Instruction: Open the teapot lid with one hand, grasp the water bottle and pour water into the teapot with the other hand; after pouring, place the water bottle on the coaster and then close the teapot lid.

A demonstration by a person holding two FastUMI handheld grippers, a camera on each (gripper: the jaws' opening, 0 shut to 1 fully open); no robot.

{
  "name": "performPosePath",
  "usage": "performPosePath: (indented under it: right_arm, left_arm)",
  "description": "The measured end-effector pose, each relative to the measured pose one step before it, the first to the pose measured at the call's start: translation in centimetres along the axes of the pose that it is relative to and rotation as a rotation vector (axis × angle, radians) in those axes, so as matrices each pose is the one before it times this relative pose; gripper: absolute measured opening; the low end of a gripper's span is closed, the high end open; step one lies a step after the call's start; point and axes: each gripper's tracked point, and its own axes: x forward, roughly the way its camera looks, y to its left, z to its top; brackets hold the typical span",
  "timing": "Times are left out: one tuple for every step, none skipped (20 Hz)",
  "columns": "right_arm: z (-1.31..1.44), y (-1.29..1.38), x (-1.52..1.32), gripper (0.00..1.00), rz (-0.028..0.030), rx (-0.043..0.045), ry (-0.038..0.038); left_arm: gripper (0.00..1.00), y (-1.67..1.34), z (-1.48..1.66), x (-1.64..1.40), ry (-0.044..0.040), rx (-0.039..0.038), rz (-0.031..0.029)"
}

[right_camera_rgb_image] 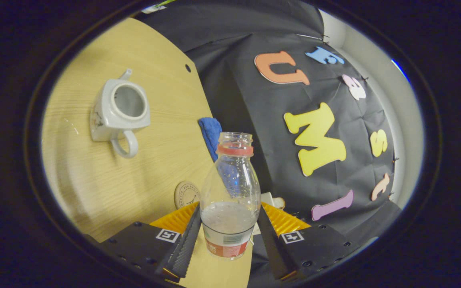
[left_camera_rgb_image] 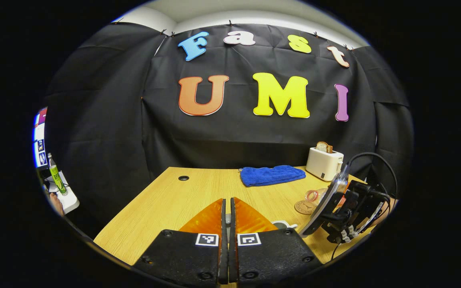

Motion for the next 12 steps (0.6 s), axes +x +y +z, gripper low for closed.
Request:
performPosePath:
  right_arm:
    - [0.198,0.242,-0.034,0.78,-0.0053,-0.02744,-0.00774]
    - [0.31,0.064,-0.022,0.77,-0.01154,-0.03071,-0.0088]
    - [0.214,-0.026,-0.155,0.77,-0.01068,-0.03652,-0.00857]
    - [0.222,0.0,-0.145,0.76,-0.01316,-0.03826,-0.00684]
    - [0.156,0.136,0.076,0.76,-0.01683,-0.03505,-0.00581]
    - [0.149,0.035,-0.145,0.76,-0.01919,-0.03267,-0.0055]
    - [0.177,0.094,0.157,0.77,-0.01616,-0.02656,-0.00745]
    - [0.071,0.163,-0.109,0.76,-0.00692,-0.0247,-0.0061]
    - [0.288,0.092,0.036,0.76,-0.0059,-0.02687,-0.01134]
    - [0.384,-0.129,-0.203,0.76,-0.01148,-0.02428,-0.01336]
    - [0.212,-0.077,-0.292,0.78,-0.01421,-0.0237,-0.01356]
    - [0.265,-0.084,-0.229,0.78,-0.01277,-0.02341,-0.01151]
  left_arm:
    - [0.03,-0.098,-0.118,0.051,0.00283,0.00273,0.00061]
    - [0.03,0.081,-0.098,0.008,0.00428,0.00264,0.00118]
    - [0.03,0.123,-0.078,0.022,0.00276,0.00334,0.00181]
    - [0.03,0.106,0.005,0.027,0.00112,0.00488,0.0032]
    - [0.03,0.02,-0.047,-0.053,0.00017,0.00272,0.00305]
    - [0.03,-0.077,0.058,-0.055,-0.00169,0.00371,-0.00018]
    - [0.03,-0.084,0.084,0.053,-0.00324,0.00143,-0.00221]
    - [0.03,-0.127,0.082,-0.009,-0.00121,0.00107,-0.00222]
    - [0.03,-0.072,0.038,-0.032,-0.00149,0.00262,-0.00108]
    - [0.03,-0.058,0.017,-0.026,-0.00046,0.00297,-0.00051]
    - [0.03,0.027,-0.054,0.081,0.00141,0.00246,-0.00017]
    - [0.03,-0.058,-0.081,0.008,0.00211,0.00241,-0.00049]
